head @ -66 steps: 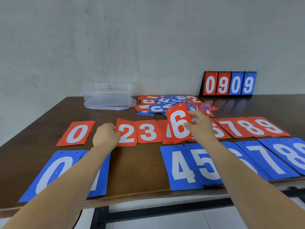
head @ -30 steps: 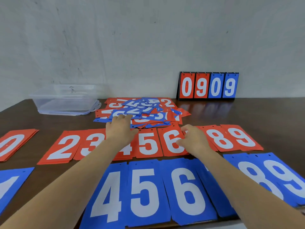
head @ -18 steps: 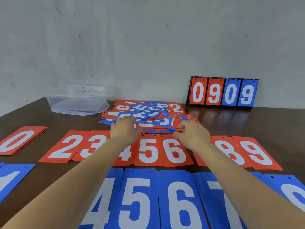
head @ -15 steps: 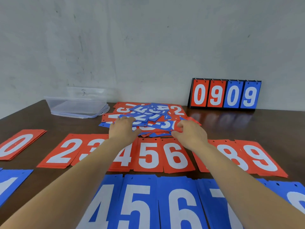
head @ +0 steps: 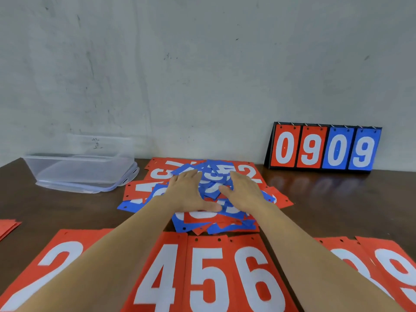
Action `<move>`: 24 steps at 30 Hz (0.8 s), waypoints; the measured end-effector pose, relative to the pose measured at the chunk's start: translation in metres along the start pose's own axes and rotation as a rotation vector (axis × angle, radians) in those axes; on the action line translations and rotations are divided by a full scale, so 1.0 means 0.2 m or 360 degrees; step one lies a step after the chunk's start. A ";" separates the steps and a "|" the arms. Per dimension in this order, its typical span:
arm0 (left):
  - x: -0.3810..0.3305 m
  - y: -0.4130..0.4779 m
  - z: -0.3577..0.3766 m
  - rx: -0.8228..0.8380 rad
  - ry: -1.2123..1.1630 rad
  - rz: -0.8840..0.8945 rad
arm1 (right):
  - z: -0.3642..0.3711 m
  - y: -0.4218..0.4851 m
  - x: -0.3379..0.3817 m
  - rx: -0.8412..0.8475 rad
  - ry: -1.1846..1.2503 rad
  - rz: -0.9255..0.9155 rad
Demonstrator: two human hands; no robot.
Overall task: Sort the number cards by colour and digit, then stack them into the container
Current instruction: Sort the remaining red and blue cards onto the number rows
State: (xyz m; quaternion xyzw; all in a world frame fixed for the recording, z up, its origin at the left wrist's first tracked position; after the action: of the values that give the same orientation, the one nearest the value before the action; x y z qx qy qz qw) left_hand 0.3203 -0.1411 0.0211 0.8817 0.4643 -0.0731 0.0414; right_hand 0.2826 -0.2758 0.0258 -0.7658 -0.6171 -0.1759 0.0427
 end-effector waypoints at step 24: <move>0.01 0.01 0.05 0.0055 0.0364 0.0003 | 0.10 0.09 0.09 0.0297 -0.0061 -0.0160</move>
State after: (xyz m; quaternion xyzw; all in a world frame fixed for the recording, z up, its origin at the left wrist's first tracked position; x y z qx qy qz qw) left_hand 0.3216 -0.1416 0.0106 0.8853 0.4638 0.0199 -0.0270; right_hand 0.3070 -0.2583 0.0158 -0.7297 -0.6692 -0.1050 0.0933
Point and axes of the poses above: each hand's wrist, its own y-axis towards the middle knuckle, its own z-axis out of the palm, x = y × z, the point moved 10 cm from there along y, towards the middle knuckle, and after that the axes turned 1 degree about -x, right-handed, at the moved point
